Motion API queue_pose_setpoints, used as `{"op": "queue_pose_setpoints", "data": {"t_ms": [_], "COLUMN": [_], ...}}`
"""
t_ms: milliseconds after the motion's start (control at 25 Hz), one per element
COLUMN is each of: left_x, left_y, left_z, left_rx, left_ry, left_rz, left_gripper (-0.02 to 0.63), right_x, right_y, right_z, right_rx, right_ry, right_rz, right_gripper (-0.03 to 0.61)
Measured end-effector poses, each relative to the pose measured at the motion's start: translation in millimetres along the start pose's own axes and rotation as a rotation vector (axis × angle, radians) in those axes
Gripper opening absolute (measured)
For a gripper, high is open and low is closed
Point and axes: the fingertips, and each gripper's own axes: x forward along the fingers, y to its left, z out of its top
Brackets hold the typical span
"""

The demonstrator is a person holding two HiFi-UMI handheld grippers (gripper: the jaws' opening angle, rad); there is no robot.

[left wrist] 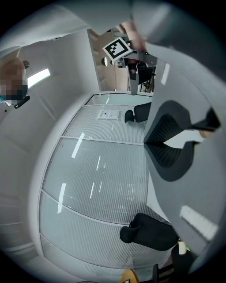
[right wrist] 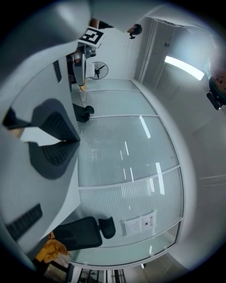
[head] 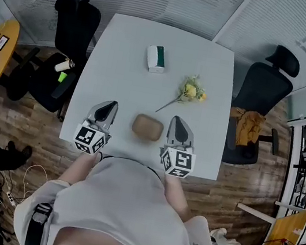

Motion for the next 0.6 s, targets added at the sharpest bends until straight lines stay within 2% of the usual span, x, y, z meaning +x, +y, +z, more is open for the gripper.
{"op": "queue_pose_setpoints", "data": {"t_ms": [600], "left_x": [-6], "left_y": [8], "left_z": [-48], "left_rx": [-0.019], "left_ry": [0.107], "left_rz": [-0.043], "left_gripper": [0.011], "right_x": [-6], "right_y": [3], "right_z": [-55], "right_rx": [0.037], "right_ry": [0.131], "right_rz": [-0.058], "right_gripper": [0.009]}}
